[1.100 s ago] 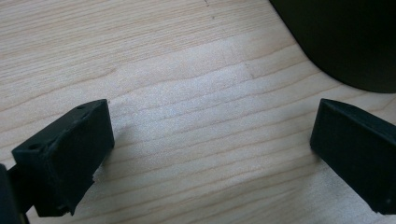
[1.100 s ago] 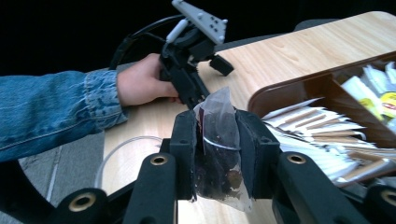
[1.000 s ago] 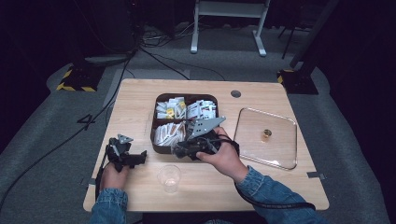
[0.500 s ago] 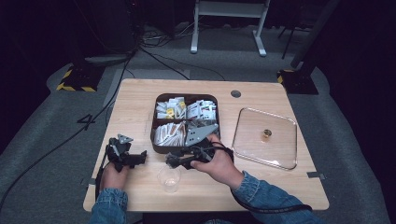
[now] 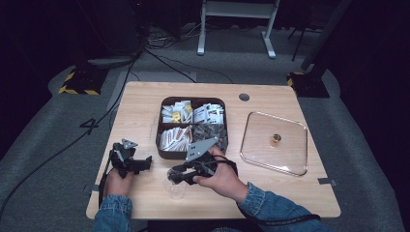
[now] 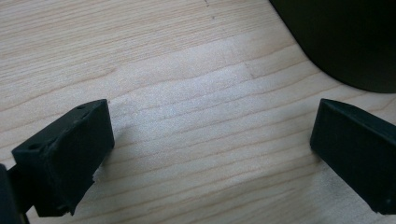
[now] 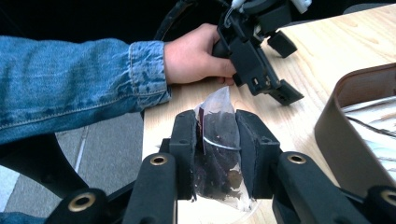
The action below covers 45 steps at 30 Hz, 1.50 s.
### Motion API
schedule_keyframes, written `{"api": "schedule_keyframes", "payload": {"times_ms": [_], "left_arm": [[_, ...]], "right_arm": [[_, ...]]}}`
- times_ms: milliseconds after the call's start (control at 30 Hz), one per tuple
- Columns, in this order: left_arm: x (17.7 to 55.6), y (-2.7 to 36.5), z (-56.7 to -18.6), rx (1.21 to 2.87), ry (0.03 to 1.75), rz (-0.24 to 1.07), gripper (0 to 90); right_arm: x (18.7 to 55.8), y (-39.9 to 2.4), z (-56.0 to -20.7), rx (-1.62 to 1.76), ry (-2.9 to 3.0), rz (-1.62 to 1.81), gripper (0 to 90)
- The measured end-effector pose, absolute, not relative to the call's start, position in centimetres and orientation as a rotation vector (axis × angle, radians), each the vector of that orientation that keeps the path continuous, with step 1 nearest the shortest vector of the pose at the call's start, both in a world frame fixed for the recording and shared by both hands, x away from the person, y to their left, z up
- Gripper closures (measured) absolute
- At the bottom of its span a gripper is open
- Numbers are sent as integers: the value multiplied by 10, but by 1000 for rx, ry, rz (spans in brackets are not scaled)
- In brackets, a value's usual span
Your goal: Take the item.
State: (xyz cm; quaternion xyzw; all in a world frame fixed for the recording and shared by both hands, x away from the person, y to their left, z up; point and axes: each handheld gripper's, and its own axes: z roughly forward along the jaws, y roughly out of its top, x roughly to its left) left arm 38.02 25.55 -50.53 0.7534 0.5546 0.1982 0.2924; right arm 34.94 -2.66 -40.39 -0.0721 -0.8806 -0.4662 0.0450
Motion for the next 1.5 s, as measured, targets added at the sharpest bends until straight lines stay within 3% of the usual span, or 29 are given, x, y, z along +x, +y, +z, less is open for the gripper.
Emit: {"api": "schedule_keyframes", "payload": {"times_ms": [167, 333, 467, 1067, 1500], "left_arm": [[380, 255, -505, 2008, 1478, 528, 0], [380, 255, -505, 2009, 1479, 528, 0], [380, 256, -505, 2008, 1478, 528, 0], [381, 256, -505, 2010, 1471, 531, 0], [383, 256, -505, 2010, 1472, 526, 0]], "right_arm": [[345, -21, -410, -181, -2767, -1355, 686], [341, -17, -417, -188, -2799, -1355, 497], [344, -20, -416, -227, -2789, -1396, 437], [361, -53, -390, -353, -2768, -1531, 418], [378, -120, -371, -554, -2765, -1630, 406]]}}
